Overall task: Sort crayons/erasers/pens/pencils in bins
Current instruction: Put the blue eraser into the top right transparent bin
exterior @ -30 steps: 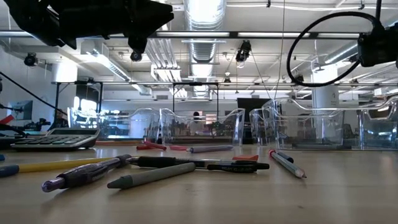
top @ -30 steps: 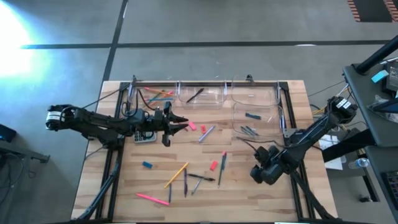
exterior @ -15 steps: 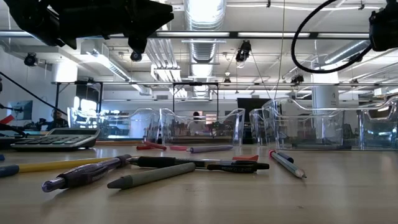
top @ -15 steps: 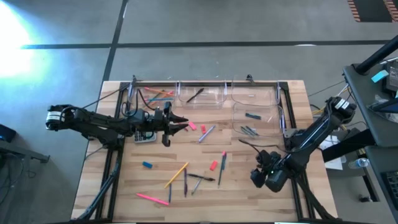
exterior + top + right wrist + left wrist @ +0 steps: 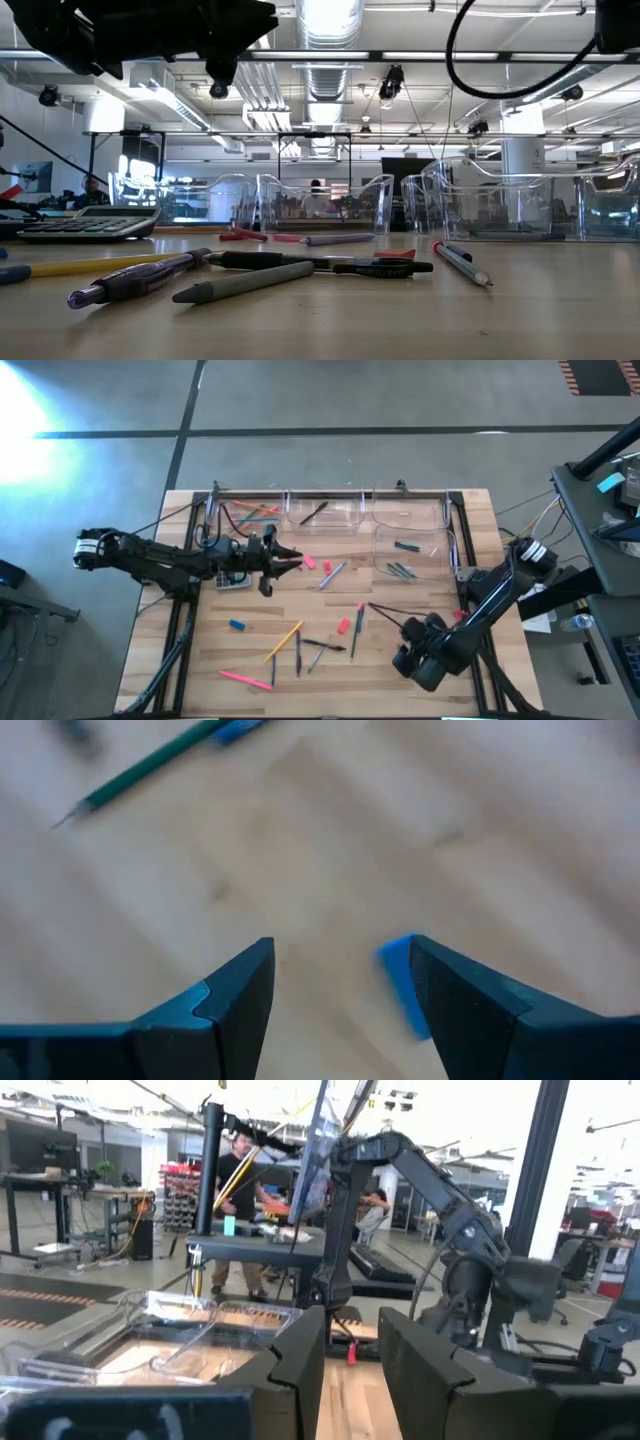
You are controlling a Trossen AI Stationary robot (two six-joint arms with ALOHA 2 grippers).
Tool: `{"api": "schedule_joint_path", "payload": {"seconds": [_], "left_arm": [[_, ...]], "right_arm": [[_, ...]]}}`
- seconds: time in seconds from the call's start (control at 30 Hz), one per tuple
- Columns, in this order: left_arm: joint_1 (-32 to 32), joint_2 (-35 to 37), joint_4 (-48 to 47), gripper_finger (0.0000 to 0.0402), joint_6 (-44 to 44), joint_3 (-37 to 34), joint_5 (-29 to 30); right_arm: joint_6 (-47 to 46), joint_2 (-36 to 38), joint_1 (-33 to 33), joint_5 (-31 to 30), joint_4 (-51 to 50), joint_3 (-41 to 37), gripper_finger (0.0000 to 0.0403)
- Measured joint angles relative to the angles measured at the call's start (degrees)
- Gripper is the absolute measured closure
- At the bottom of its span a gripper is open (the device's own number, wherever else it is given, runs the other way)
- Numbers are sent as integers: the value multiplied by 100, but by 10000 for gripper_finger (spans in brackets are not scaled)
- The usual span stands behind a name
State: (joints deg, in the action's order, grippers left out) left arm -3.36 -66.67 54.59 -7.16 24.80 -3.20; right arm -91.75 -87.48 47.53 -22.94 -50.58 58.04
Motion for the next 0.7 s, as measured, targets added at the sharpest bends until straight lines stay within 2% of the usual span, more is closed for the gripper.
{"api": "schedule_joint_path", "payload": {"seconds": [0.1,0.2,0.5,0.63,0.7], "left_arm": [[61,4,26,318,-4,0,0],[117,0,2,318,-6,-2,-17],[120,2,2,318,-8,-2,-20],[120,2,5,318,-8,-2,-14],[123,2,7,318,-11,-2,-13]], "right_arm": [[-369,-307,-4,-159,-929,399,182],[-646,-539,0,-154,-1428,659,182],[-1082,-833,284,-426,-1264,728,182],[-1327,-710,536,-595,-1199,387,182],[-1780,-502,718,-652,-1250,70,182]]}}
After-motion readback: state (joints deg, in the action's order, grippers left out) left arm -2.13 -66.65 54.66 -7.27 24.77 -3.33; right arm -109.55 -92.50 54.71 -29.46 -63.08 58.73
